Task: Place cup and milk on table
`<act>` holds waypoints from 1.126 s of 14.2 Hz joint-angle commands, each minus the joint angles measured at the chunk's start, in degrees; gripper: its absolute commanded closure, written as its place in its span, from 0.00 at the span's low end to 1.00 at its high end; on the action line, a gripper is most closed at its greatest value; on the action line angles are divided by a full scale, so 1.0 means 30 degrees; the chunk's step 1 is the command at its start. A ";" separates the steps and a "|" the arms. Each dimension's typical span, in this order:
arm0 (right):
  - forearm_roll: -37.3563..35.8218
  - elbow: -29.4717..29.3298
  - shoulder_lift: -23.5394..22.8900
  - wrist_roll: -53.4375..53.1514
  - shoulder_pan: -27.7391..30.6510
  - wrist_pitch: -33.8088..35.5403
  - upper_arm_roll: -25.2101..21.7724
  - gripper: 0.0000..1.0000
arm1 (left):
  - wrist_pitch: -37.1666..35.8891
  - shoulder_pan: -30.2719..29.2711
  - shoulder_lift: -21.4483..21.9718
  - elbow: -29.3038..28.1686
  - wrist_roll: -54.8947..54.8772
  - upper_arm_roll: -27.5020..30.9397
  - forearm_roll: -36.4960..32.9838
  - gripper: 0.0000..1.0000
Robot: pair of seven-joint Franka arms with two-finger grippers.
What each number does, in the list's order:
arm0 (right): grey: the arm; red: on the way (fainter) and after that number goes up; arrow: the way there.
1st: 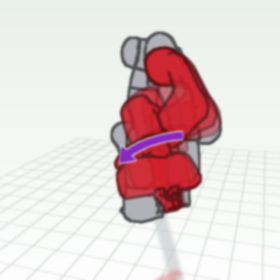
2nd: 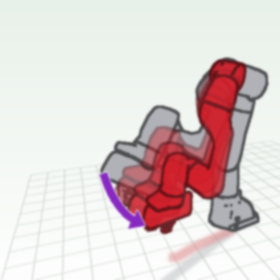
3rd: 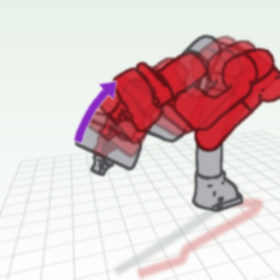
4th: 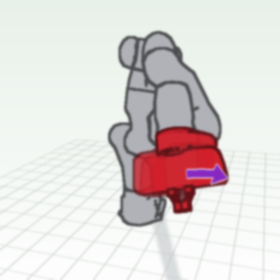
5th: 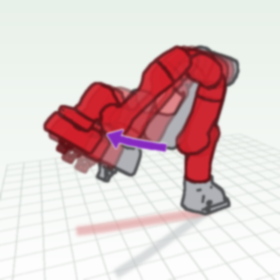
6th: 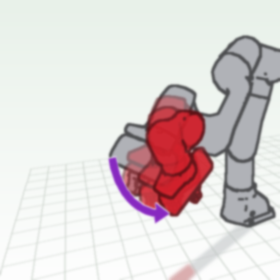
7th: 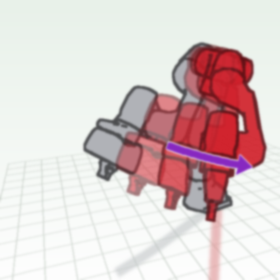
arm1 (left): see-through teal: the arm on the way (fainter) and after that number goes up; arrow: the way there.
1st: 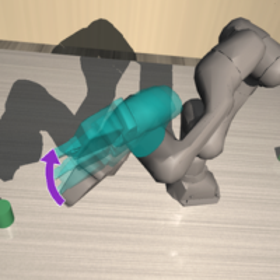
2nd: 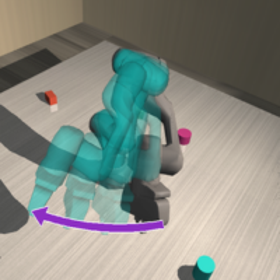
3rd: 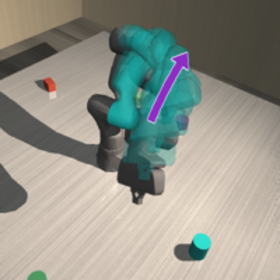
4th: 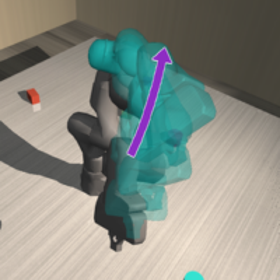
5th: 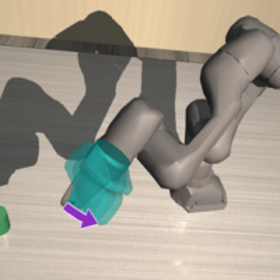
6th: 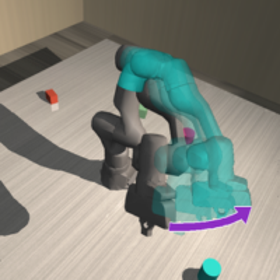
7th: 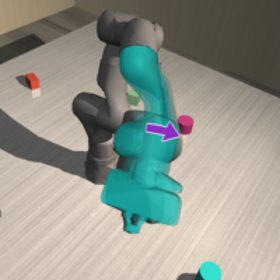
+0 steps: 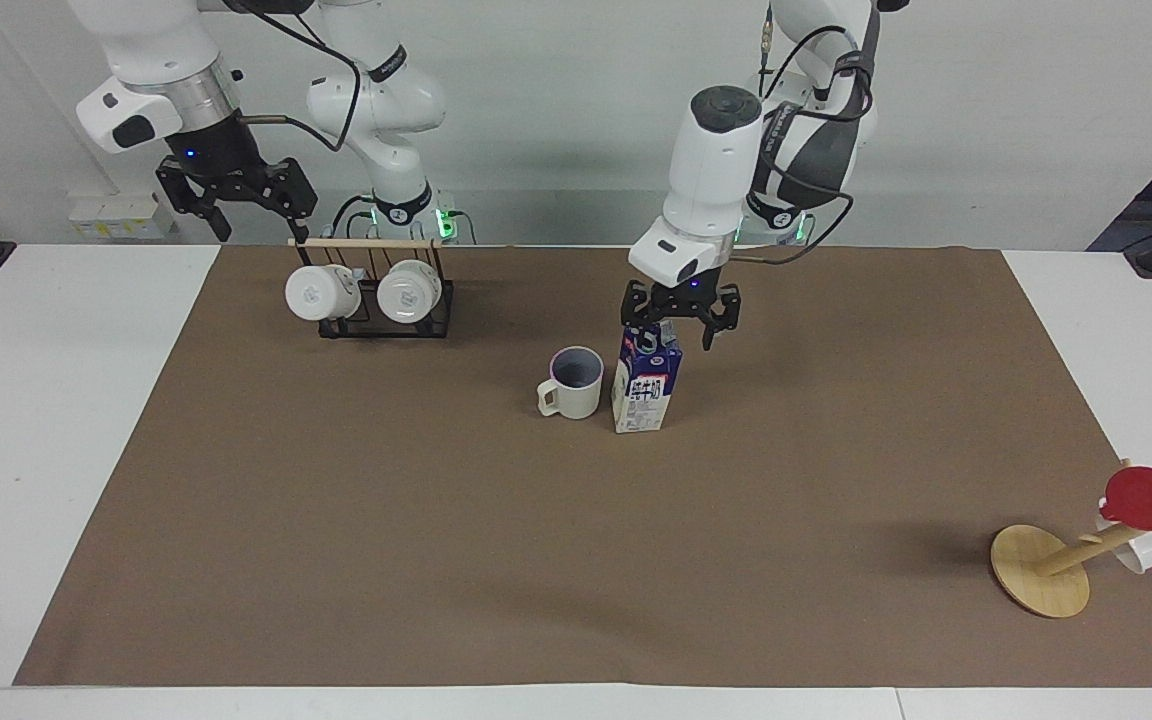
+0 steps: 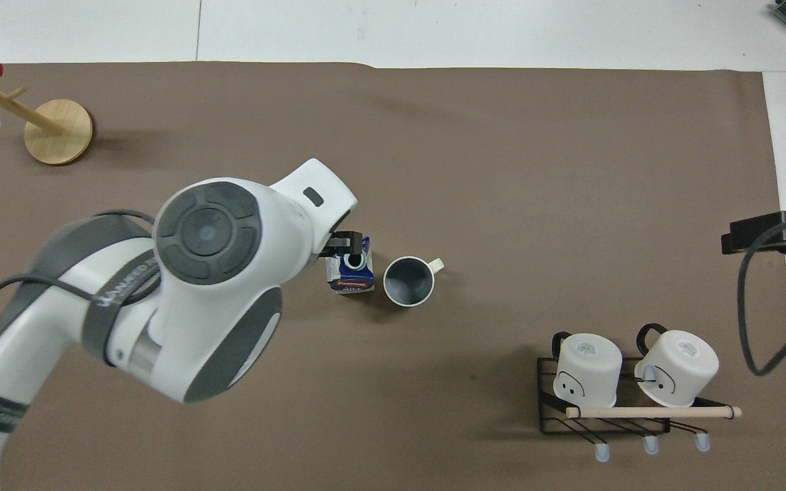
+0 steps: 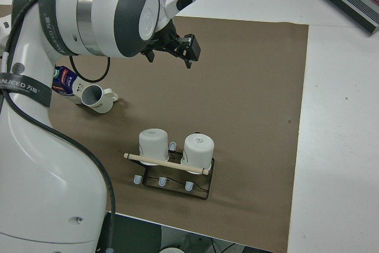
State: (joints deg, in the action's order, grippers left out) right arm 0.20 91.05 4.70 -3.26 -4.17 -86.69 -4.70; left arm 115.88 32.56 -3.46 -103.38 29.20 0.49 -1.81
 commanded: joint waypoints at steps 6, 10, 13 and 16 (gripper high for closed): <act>-0.0008 0.0529 0.0456 0.0324 0.0041 -0.0106 -0.0044 0.00 | -0.3701 -0.5253 0.3641 -0.0227 -0.6941 0.0101 -0.0157 0.00; -0.0417 0.0791 0.0485 0.0324 -0.0017 0.0041 -0.0044 0.00 | -0.7271 -0.7161 0.3120 0.3513 -0.9845 0.0189 -0.0157 0.00; -0.0534 0.0648 0.0486 0.0205 -0.0017 0.0273 -0.0044 0.00 | -0.9494 -0.8070 0.1540 0.6589 -1.0085 0.0247 0.0426 0.00; -0.0831 0.0206 0.0427 0.0353 0.0070 0.0713 -0.0043 0.00 | -1.0530 -0.8277 0.0919 0.7976 -1.0115 0.0248 0.0400 0.00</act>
State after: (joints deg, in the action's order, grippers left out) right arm -1.71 91.47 4.98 -3.26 -4.16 -85.68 -4.73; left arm 87.14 8.65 2.41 -84.12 -0.21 1.71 -1.21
